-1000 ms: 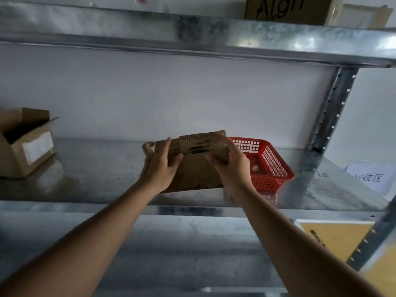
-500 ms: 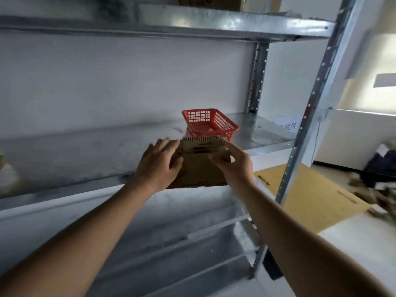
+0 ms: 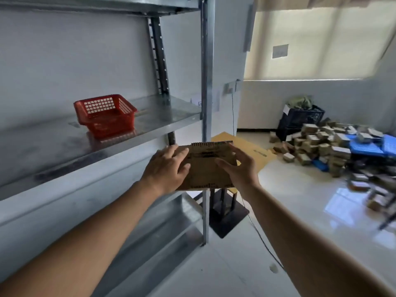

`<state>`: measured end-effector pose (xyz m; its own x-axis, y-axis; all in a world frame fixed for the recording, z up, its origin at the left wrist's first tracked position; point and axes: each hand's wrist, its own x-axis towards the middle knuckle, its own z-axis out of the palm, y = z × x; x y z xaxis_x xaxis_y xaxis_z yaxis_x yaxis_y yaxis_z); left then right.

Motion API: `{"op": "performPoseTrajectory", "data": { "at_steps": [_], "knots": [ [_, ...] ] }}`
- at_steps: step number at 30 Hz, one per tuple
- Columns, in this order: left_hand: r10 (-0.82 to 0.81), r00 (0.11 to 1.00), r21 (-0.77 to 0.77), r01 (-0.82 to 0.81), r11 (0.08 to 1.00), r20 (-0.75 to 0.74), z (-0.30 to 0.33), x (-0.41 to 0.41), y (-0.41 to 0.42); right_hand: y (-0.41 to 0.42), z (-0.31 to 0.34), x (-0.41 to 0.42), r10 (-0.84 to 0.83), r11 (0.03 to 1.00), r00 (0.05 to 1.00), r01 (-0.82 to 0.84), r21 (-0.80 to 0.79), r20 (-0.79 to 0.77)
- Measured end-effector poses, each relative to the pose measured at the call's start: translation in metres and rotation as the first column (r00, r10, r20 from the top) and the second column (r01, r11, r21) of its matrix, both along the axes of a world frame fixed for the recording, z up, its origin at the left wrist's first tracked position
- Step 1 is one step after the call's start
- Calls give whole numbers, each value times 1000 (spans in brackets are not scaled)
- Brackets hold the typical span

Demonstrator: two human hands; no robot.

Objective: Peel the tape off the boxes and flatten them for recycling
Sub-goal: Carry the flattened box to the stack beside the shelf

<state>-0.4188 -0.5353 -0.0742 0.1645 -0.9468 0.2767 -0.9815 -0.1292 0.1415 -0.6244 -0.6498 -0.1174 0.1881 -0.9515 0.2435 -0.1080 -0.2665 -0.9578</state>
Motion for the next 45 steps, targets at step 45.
{"op": "performPoseTrajectory", "data": {
  "at_steps": [45],
  "knots": [
    [296, 930, 348, -210, 914, -218, -166, -28, -679, -695, -145, -10, 355, 905, 910, -278, 322, -213]
  ]
}}
